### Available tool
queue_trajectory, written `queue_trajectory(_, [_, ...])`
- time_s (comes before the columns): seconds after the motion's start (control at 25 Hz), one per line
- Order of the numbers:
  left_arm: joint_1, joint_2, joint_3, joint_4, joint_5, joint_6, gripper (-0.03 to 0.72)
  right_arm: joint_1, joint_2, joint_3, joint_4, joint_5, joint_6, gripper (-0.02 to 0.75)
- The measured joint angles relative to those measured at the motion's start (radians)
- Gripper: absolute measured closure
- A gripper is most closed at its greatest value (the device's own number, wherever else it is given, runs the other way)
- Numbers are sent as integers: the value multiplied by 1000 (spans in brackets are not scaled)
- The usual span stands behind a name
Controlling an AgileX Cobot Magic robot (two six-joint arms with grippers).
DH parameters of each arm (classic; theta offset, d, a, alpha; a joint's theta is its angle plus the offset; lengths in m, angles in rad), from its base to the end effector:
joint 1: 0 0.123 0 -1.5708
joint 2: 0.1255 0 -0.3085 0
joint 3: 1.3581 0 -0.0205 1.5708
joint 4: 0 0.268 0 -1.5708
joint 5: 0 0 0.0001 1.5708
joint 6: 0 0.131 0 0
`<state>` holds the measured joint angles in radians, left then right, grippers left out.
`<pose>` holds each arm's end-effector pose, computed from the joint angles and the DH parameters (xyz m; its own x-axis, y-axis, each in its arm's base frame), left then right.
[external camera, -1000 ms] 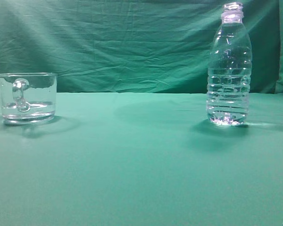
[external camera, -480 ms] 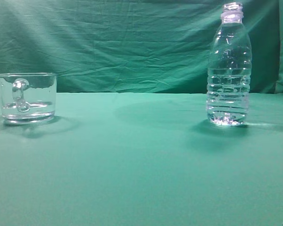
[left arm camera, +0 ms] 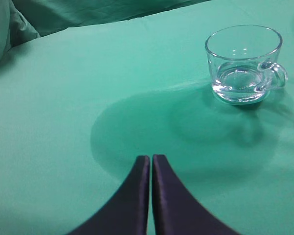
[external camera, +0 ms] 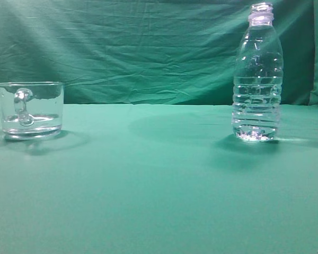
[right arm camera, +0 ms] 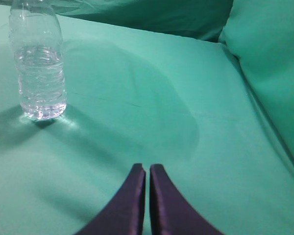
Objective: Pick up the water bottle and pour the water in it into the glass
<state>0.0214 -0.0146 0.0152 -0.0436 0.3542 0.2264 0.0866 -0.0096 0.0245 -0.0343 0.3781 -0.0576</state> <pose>0.0849 -0.0002 0.1661 -0.2608 0.1789 -0.9487 0.0420 0.9839 0.1740 0.0841 0.0056 0.1590 -0.2919 -0.1150 -0.9495 -0.1009 0.9909 -0.0890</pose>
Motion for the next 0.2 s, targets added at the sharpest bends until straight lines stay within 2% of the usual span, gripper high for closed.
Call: queue_trajectory(0.2, [0, 0, 0, 0, 0, 0, 688, 0, 0, 0, 0, 0, 0, 738])
